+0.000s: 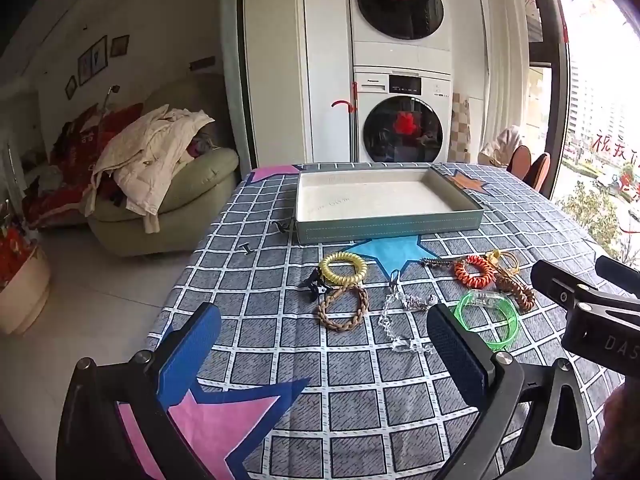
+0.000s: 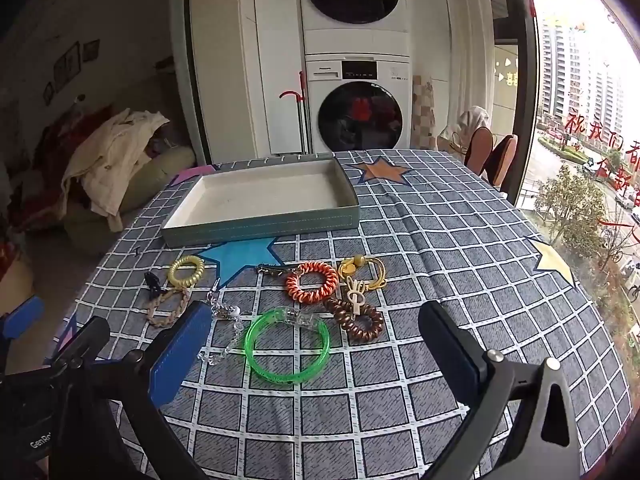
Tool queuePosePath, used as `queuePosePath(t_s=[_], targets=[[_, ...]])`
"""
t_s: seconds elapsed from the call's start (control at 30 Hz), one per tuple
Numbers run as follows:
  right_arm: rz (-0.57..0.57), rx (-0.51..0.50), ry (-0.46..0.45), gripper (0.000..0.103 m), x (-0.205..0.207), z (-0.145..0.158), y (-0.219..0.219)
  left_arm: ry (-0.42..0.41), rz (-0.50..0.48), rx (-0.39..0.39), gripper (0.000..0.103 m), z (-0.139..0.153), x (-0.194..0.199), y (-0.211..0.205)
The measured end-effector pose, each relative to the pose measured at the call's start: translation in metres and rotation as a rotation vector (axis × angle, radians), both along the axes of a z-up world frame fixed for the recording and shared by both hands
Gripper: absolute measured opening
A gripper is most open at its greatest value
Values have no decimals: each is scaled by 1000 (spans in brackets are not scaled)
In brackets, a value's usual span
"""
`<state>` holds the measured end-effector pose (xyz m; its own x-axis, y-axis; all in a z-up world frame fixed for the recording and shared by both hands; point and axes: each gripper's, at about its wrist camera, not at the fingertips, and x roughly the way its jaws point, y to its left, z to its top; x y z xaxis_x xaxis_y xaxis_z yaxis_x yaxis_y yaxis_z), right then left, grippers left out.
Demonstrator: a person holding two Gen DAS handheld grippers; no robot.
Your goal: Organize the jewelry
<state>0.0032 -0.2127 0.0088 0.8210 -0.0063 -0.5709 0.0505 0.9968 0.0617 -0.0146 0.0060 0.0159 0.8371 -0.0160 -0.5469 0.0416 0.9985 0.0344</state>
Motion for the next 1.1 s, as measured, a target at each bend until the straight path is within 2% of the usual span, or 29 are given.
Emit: queuePosePath(t_s=[0.37, 1.1], targets=[[-1, 19, -36, 103, -4, 3, -4, -55, 13, 4, 103, 8, -5, 3], [-4, 42, -31, 103, -7, 2, -7, -16, 19, -6, 103, 1, -4, 4]])
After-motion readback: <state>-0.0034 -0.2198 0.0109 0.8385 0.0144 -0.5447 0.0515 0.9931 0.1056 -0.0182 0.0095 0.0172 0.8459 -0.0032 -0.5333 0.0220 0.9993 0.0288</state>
